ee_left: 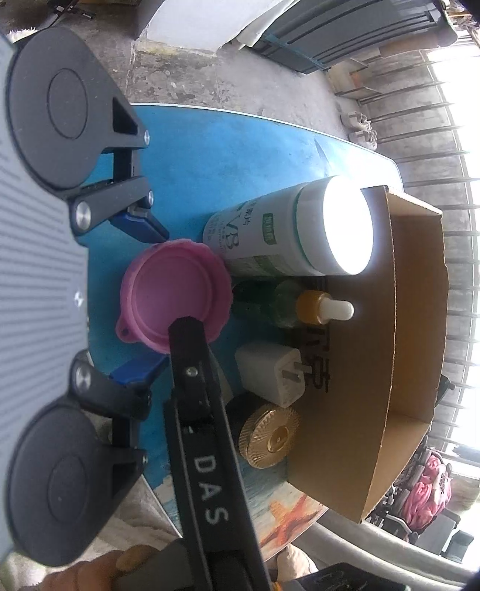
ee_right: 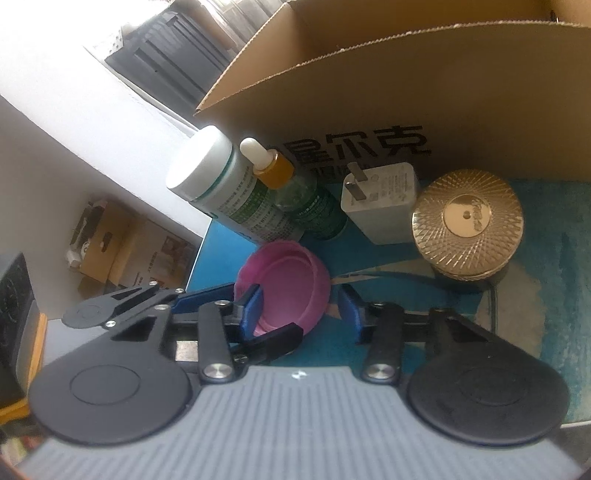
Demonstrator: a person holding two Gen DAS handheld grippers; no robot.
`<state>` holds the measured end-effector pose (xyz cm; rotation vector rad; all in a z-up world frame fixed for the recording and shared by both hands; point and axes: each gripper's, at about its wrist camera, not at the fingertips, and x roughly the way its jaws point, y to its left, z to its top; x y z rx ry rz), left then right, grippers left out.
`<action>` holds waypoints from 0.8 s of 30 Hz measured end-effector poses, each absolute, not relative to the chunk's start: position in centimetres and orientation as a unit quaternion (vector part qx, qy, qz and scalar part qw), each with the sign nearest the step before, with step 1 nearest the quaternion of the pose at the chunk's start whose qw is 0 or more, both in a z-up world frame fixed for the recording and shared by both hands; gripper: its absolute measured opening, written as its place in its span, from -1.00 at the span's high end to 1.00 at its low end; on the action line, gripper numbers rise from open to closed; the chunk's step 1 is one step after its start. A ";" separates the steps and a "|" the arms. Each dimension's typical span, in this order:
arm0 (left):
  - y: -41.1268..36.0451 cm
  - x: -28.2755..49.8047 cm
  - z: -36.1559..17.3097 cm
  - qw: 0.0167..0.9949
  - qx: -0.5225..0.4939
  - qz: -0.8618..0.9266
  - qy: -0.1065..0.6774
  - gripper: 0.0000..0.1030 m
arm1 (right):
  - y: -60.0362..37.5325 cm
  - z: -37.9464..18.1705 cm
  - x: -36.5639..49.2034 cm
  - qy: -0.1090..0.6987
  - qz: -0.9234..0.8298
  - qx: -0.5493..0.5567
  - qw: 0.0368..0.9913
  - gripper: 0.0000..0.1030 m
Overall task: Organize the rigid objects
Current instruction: 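Close the right tool on the pink cup rim and lift it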
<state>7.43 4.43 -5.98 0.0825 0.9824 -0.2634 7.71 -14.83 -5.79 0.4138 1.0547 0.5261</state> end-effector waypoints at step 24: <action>4.1 7.5 -5.9 0.876 0.045 -0.116 0.467 -0.29 | -14.2 -7.2 8.2 0.503 0.236 0.190 0.809 0.69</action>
